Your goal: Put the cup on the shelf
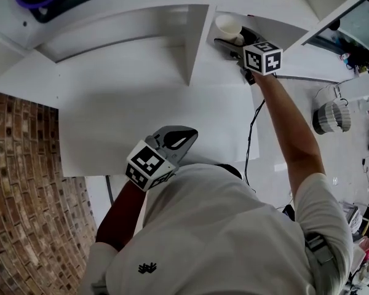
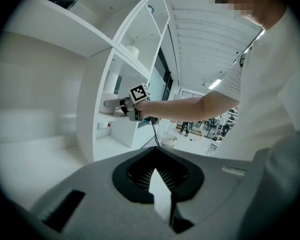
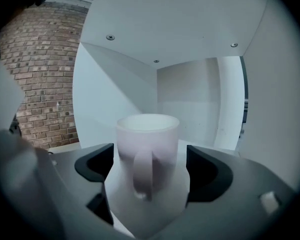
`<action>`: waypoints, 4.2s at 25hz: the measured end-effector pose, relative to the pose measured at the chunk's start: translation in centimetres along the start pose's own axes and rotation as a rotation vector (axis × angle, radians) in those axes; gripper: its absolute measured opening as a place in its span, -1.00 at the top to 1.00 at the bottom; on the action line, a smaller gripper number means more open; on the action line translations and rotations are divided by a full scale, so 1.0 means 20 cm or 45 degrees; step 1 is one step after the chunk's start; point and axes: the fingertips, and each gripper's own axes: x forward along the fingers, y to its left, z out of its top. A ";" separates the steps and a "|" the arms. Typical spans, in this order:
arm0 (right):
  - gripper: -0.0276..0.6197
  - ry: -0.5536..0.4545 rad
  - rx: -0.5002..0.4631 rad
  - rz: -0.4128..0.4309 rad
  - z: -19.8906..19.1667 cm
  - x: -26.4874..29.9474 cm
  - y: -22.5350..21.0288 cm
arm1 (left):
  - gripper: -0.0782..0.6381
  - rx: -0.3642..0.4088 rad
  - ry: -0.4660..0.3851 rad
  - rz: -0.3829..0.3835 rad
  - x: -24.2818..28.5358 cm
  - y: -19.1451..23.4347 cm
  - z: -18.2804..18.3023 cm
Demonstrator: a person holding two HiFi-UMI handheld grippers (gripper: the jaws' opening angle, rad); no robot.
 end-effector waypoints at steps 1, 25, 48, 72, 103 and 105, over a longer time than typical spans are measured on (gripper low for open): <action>-0.54 0.005 -0.008 -0.004 -0.01 -0.01 0.00 | 0.76 0.003 0.001 -0.007 0.01 -0.01 0.00; 0.41 -0.012 0.034 -0.113 -0.27 -0.56 0.16 | 0.76 0.055 0.106 -0.217 0.22 -0.30 -0.13; 0.89 -0.081 0.170 0.033 -0.67 -1.63 0.60 | 0.76 0.053 0.064 -0.012 0.41 -0.86 -0.10; 0.89 -0.036 0.183 0.192 -1.14 -2.29 1.25 | 0.76 -0.016 0.090 0.143 0.30 -1.41 -0.43; 0.89 -0.064 0.133 0.230 -1.18 -2.59 1.48 | 0.76 0.003 0.072 0.148 0.28 -1.73 -0.57; 0.88 -0.066 0.130 0.231 -1.17 -2.60 1.49 | 0.76 0.005 0.070 0.148 0.28 -1.74 -0.57</action>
